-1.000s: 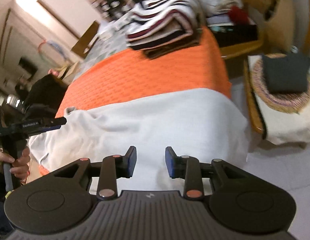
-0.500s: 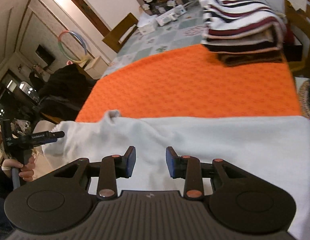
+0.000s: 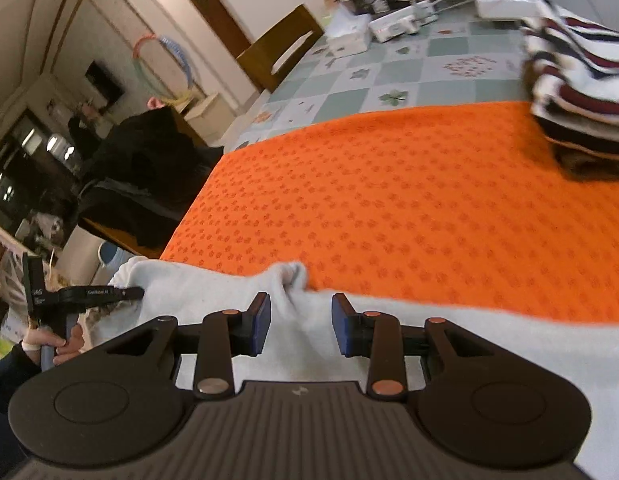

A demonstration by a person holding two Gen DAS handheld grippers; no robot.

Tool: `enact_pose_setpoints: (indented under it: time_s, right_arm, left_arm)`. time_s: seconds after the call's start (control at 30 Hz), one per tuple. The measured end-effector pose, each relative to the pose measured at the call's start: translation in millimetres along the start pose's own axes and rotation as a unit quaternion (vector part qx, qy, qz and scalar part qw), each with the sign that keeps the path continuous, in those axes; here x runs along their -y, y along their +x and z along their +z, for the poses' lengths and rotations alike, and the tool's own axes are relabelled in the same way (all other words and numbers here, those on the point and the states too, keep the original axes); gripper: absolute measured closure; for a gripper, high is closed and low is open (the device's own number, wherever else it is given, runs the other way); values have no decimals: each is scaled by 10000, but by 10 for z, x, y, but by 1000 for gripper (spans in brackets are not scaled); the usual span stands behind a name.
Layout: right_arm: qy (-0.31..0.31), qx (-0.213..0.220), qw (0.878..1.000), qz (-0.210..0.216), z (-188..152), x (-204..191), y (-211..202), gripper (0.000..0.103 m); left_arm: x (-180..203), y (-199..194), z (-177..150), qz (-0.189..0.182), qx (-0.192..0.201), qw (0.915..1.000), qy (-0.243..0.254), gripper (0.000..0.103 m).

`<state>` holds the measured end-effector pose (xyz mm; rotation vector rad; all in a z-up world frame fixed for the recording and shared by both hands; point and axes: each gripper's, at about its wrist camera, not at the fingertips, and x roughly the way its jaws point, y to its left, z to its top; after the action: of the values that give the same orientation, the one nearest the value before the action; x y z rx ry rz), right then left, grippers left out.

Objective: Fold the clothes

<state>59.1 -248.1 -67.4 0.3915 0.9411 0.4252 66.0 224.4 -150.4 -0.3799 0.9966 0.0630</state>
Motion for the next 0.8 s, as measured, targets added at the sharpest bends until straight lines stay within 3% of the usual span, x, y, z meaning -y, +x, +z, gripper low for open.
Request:
enact_pose_setpoints:
  time_s: [0.13,0.37,0.43,0.57,0.67,0.8]
  right_arm:
    - [-107,-455,9982,365,211,3,391,53]
    - [-277,-1450,9853,862,369,76,1057,50]
    - [-352,-1728,9796,961,346,107,1166,43]
    - [-489,-2634,9526,1442,258,180,1458,35]
    - [-773,-3352,9184,1954,161,107,1570,34]
    - [-712,-3398,9088,2312,149,49,1643,29]
  left_arm:
    - [27,30,-75,91,56,9999,105,98]
    - [-60,61,-38,-53,-17,9999,-92,98]
    - [-70,62,-31,-69,-35,9999,-127,98]
    - [-57,75,-13,-36,-70,9998,-202,98]
    - [-62,77,-5,-29,-102,9996,-270,98]
    - [-41,89,8,33,-136,9995,-270,98]
